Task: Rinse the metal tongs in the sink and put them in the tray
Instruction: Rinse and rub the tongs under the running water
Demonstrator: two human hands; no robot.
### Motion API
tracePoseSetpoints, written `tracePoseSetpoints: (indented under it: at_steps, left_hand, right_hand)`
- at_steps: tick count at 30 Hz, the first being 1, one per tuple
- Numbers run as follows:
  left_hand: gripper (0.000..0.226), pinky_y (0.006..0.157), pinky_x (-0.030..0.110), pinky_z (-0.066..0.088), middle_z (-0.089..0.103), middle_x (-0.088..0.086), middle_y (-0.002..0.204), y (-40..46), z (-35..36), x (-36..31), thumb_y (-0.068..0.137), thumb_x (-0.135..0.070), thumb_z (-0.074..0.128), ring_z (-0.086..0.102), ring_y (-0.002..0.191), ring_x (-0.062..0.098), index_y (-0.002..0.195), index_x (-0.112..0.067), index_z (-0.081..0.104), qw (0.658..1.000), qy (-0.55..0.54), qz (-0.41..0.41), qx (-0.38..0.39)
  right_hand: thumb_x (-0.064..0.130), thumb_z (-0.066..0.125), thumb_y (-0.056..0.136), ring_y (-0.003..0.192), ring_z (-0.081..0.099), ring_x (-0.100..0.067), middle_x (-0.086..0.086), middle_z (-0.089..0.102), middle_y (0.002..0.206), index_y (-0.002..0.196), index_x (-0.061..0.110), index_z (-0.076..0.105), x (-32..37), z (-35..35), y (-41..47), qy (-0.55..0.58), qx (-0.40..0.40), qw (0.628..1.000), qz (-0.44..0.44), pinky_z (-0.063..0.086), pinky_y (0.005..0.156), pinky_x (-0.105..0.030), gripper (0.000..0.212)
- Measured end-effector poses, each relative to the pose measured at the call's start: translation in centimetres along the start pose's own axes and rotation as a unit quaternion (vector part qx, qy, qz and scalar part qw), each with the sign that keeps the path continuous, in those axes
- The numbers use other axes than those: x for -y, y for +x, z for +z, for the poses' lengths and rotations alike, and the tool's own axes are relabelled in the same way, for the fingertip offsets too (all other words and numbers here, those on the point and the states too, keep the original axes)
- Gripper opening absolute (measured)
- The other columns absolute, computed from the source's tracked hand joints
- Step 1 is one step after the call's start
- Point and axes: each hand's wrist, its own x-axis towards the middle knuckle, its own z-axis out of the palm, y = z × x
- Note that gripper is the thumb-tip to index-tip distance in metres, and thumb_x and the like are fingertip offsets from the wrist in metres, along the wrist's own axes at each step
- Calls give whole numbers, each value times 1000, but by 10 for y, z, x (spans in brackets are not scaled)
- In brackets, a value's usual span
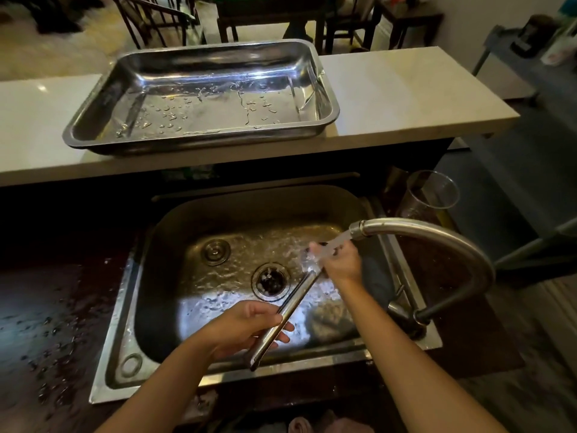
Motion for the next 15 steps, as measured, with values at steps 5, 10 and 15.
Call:
tracePoseSetpoints:
  at_steps: [5,10,15]
  left_hand:
    - [19,58,21,55,76,2,80,2,-2,5,82,-1,63,71,70,14,101,-2,65,995,54,42,-77]
    - [42,80,27,50,69,0,104,5,-3,9,76,-18,72,64,92,15,116,-17,59,850,416,142,-292]
    - [37,52,32,41,62,6,98,-1,6,2,71,-8,69,61,81,27,104,-17,54,682,624,240,-295]
  right_hand:
    - [18,36,98,42,50,-16,-12,52,60,82,0,57,8,-8,4,137,-30,989,43,41,38,-20,32]
    - [58,40,90,77,58,-22,-7,57,90,103,16,53,15,-8,-5,219,103,947,209,48,56,-30,46]
    - [36,69,81,85,64,-26,-10,64,95,85,16,57,8,-1,-14,252,74,941,215,55,61,-33,23]
